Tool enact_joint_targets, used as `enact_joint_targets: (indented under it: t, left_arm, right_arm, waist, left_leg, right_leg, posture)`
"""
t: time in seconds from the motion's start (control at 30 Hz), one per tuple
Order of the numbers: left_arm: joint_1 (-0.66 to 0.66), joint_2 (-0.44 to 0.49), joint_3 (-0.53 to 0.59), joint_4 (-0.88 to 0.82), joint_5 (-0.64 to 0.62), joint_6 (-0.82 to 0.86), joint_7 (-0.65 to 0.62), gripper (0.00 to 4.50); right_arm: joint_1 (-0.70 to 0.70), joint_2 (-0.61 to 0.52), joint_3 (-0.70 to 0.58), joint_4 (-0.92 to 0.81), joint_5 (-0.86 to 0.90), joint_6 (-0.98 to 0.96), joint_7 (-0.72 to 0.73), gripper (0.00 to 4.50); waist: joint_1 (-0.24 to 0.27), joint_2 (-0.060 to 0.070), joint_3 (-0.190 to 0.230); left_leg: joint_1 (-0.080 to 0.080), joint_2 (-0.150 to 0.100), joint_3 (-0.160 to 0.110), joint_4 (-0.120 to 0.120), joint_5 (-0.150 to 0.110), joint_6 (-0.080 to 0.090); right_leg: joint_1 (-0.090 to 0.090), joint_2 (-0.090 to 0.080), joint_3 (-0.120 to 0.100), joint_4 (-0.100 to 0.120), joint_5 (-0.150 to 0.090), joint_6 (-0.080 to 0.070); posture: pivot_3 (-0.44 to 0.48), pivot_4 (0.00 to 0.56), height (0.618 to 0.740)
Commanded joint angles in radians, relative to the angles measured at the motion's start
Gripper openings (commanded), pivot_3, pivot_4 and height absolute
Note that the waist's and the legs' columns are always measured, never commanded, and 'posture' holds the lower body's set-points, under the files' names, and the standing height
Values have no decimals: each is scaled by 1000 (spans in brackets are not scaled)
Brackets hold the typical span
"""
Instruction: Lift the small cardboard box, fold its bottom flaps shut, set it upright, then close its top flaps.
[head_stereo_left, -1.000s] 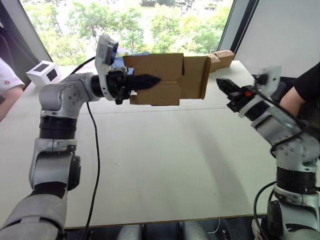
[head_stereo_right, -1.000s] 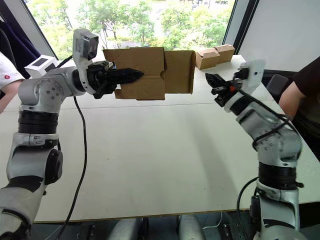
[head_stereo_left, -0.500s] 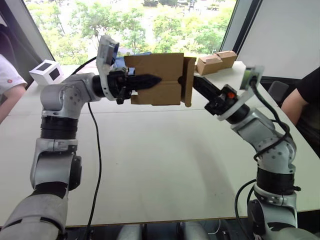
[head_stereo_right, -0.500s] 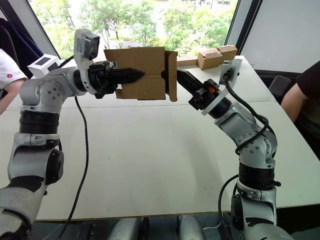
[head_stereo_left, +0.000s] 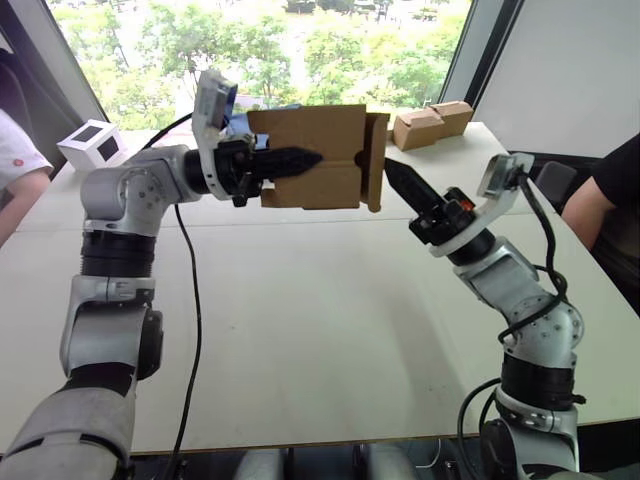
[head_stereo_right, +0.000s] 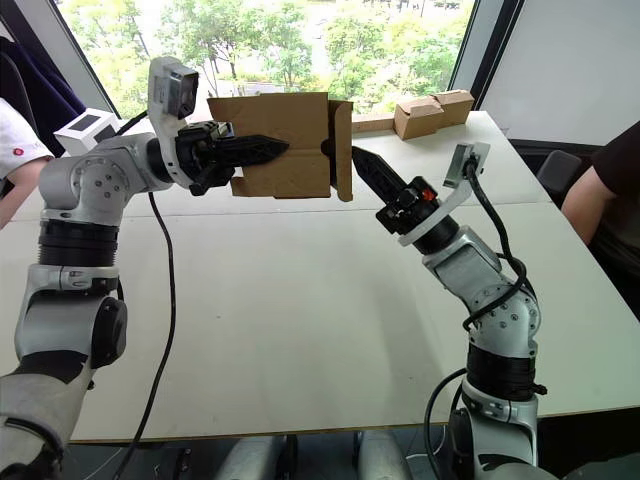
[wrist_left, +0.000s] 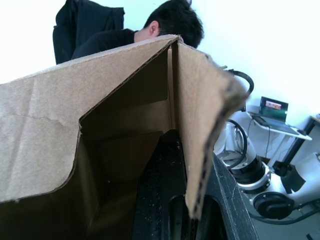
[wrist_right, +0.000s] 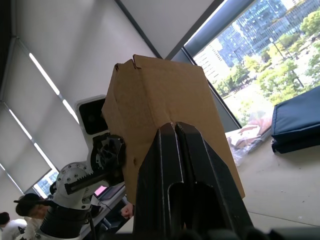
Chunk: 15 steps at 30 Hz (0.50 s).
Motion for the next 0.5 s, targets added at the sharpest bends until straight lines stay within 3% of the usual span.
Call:
enact_joint_targets:
  t: [0.03,0.13,0.27,0.5]
  left_arm:
    - [-31,9,29,-9,-6,-18,0,0]
    - [-32,9,30,-7,-6,-18,1,0]
    - [-34,9,30,-1,-5,-21,1,0]
    - [-36,1,33,9,-6,-25,7,0]
  right_arm:
    - [0,7,-10,-39,42,-18,-3,8]
    - [4,15,-6,-41,57,-19,-8,640]
    - [10,29,3,-39,68,-25,-24,2246]
    - [16,119,6,-44,133,-60,-92,2246]
  waist:
    - [0,0,0]
    - [0,0,0]
    - [0,0,0]
    - [-1,0,0]
  left_leg:
    - [0,0,0,0,0,0]
    - [0,0,0,0,0,0]
    - [0,0,0,0,0,0]
    - [0,0,0,0,0,0]
  right_leg:
    - [0,0,0,0,0,0]
    - [0,0,0,0,0,0]
    - [0,0,0,0,0,0]
    - [0,0,0,0,0,0]
  posture:
    - [0,150,737]
    - [0,150,737]
    - [0,150,737]
    - [0,150,737]
